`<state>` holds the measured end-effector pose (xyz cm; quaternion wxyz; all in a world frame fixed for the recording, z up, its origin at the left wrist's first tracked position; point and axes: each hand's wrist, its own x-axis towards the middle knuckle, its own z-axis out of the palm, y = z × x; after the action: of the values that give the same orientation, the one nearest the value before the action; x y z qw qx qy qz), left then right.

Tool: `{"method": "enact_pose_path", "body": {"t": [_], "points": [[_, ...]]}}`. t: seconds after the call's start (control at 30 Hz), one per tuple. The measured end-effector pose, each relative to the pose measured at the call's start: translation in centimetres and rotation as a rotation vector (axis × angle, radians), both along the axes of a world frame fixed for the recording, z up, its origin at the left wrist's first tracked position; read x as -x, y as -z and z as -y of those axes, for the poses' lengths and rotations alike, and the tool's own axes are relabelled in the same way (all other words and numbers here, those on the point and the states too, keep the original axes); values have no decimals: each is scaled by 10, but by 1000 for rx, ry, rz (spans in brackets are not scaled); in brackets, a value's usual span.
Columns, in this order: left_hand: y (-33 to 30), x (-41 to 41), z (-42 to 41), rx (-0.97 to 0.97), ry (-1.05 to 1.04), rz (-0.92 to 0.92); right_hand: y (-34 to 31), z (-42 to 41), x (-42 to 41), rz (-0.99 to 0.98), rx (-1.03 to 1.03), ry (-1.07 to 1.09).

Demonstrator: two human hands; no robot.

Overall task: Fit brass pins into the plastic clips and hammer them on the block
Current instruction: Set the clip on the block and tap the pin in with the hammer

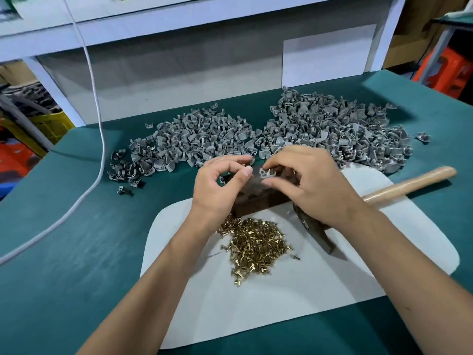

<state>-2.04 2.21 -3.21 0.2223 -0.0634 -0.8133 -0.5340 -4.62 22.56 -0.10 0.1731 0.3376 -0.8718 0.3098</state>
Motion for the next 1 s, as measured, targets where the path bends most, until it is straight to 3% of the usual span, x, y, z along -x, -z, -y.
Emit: {"method": "enact_pose_path", "body": {"t": [0.2,0.37,0.5,0.7,0.83,1.0], "points": [[10,8,18,-84,-164,21,6,-19,8,-53,163,413],[6,20,25,127,-265,88,6,-27,11,23,192,524],[-6,28,30,215,-252,219,4,-9,-4,3,163,254],[-14,41,43,281,-120,464,7,29,-46,57,-196,-358],[-5,39,43,350,-120,371,14,48,-59,-31,-353,-448],[-3,37,51,345,-118,410,21,53,-62,-47,-438,-396]]}}
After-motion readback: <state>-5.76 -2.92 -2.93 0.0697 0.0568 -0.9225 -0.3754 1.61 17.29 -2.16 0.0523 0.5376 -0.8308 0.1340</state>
